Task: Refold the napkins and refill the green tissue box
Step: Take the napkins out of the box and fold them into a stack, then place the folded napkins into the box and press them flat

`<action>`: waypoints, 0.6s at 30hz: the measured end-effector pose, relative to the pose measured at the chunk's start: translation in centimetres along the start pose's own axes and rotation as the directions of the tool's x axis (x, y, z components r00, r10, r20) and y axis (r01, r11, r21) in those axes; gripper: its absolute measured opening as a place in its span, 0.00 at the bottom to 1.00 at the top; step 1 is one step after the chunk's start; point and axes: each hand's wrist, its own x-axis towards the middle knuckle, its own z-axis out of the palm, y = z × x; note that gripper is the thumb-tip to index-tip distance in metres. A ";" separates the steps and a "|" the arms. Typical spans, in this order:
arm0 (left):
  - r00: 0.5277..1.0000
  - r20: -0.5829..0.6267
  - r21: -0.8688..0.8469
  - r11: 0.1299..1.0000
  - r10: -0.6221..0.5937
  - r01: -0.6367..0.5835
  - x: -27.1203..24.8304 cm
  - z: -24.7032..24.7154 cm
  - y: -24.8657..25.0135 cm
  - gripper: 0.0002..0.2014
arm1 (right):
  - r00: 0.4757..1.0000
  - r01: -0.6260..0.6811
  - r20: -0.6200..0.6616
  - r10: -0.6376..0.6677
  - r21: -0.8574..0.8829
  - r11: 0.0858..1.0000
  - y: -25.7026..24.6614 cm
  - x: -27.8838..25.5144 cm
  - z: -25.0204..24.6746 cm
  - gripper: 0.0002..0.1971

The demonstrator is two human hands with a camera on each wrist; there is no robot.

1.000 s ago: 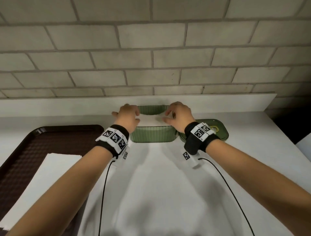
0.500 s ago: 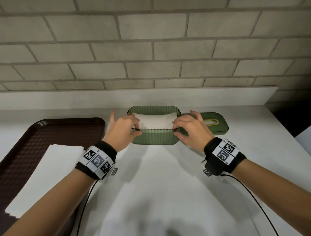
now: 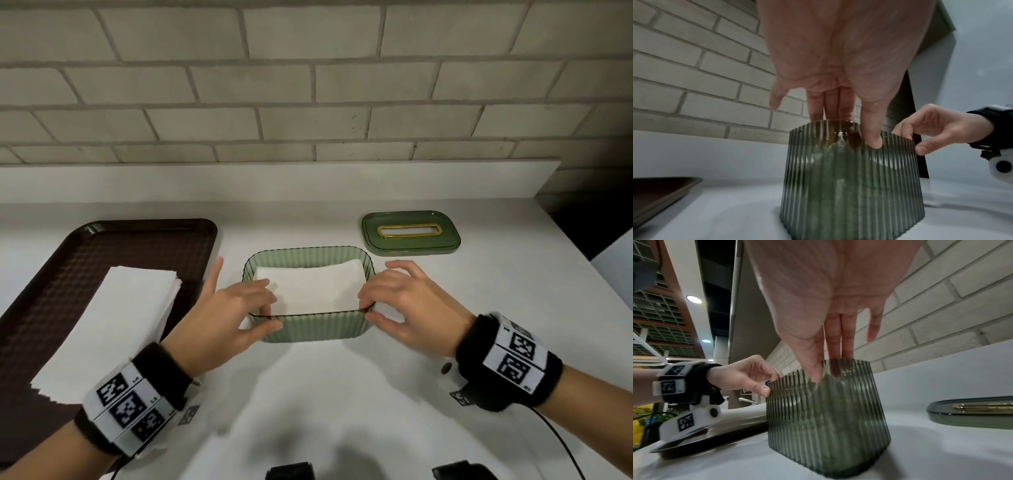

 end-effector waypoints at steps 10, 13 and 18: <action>0.913 0.398 0.325 0.944 -0.087 -0.052 1.9 -2.2 2.0 0.37 | 0.872 0.092 0.479 0.103 -0.367 0.925 -1.4 2.6 -1.2 0.38; 0.887 0.440 0.358 0.933 -0.139 -0.031 2.2 -1.8 2.5 0.38 | 0.862 0.139 0.498 0.094 -0.411 0.901 -2.0 2.8 -0.7 0.41; 0.934 0.328 0.115 0.988 -0.138 0.105 1.6 -2.7 2.2 0.35 | 0.981 -0.092 0.181 0.064 0.148 0.985 1.4 3.8 -3.5 0.32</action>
